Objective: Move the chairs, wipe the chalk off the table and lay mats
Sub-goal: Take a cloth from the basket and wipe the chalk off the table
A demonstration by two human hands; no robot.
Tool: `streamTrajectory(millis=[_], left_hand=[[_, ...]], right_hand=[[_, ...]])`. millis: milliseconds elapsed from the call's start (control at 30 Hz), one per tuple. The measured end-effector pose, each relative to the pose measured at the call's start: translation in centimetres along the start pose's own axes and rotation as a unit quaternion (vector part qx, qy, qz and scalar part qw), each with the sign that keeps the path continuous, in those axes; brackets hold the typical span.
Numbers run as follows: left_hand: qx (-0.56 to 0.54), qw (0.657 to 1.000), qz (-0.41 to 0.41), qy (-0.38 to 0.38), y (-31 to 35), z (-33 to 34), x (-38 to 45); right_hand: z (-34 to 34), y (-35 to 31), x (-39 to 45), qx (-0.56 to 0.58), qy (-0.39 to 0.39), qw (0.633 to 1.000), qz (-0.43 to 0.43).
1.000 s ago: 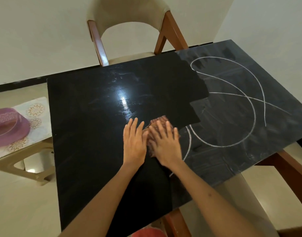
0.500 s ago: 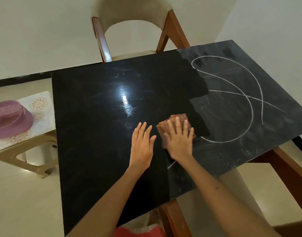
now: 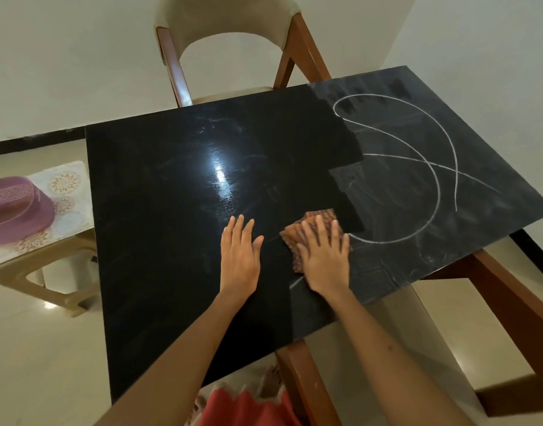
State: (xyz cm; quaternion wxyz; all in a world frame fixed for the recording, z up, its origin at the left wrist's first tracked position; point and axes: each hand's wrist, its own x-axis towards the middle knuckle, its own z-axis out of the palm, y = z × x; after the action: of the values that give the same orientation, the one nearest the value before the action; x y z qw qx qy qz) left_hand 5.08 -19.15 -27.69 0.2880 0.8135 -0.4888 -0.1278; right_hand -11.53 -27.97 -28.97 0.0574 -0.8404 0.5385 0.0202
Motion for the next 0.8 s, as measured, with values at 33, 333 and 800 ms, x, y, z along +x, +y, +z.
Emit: streamTrajectory(millis=[33,333,800], left_hand=[[0.006,1.000,0.003,-0.003,0.0,-0.1,-0.1],[0.020,0.999,0.029,-0.015,-0.4,-0.6,-1.1],[0.017,0.998,0.058,-0.025,0.7,0.0,-2.2]], right_hand=[[-0.1,1.4,0.4,0.000,-0.001,1.000,0.028],[-0.3,1.8,-0.7,0.002,-0.032,0.998,0.062],[1.6,-2.0,-8.4,-0.011,-0.009,0.998,-0.062]])
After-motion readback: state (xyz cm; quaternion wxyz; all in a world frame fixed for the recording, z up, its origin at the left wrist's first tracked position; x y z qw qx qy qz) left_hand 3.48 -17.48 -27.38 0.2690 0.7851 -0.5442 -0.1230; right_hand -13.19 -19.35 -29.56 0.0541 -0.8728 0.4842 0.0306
